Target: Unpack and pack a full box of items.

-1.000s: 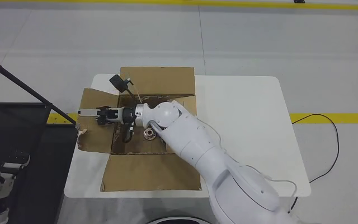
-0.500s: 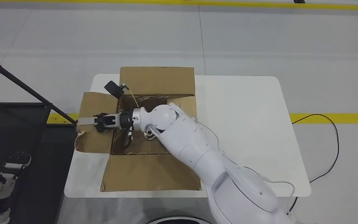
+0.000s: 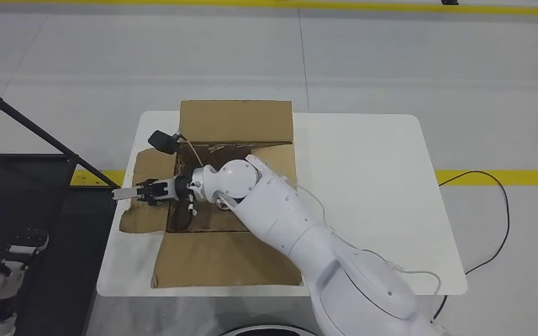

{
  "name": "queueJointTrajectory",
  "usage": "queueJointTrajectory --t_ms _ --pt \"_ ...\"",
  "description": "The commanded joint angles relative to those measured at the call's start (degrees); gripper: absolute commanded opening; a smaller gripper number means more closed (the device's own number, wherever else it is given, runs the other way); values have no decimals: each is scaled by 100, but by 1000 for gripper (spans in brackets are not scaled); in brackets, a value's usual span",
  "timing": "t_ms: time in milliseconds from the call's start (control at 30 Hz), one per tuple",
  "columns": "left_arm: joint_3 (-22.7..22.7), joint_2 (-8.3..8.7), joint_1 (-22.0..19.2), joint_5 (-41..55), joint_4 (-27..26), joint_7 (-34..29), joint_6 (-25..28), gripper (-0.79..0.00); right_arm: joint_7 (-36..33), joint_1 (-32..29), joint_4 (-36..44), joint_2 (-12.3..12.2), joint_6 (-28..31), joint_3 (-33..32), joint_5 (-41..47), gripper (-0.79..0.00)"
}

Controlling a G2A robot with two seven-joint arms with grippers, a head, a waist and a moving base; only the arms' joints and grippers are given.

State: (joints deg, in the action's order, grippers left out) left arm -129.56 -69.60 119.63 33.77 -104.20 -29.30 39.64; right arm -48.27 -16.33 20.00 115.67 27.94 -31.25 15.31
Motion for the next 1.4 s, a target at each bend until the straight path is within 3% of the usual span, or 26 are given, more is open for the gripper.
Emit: queueJointTrajectory --t_ms 0,567,933,1133,1367 --pt "-6 -10 -10 2 0 -15 -2 0 -25 -7 4 -1 -21 15 24 0" --pt "-44 -84 -158 1 8 -249 -43 0 137 86 -24 -21 139 80 106 0" --pt "-212 -91 -229 427 -526 -829 111 0 -140 416 -109 -99 872 -246 505 0" --pt "-359 -8 -476 957 -1003 -1588 -385 0 -644 562 -209 -228 1436 -571 792 0" --pt "-157 154 -1086 1007 -1257 -2453 -1466 0 -842 574 -172 -578 1965 -952 814 0"
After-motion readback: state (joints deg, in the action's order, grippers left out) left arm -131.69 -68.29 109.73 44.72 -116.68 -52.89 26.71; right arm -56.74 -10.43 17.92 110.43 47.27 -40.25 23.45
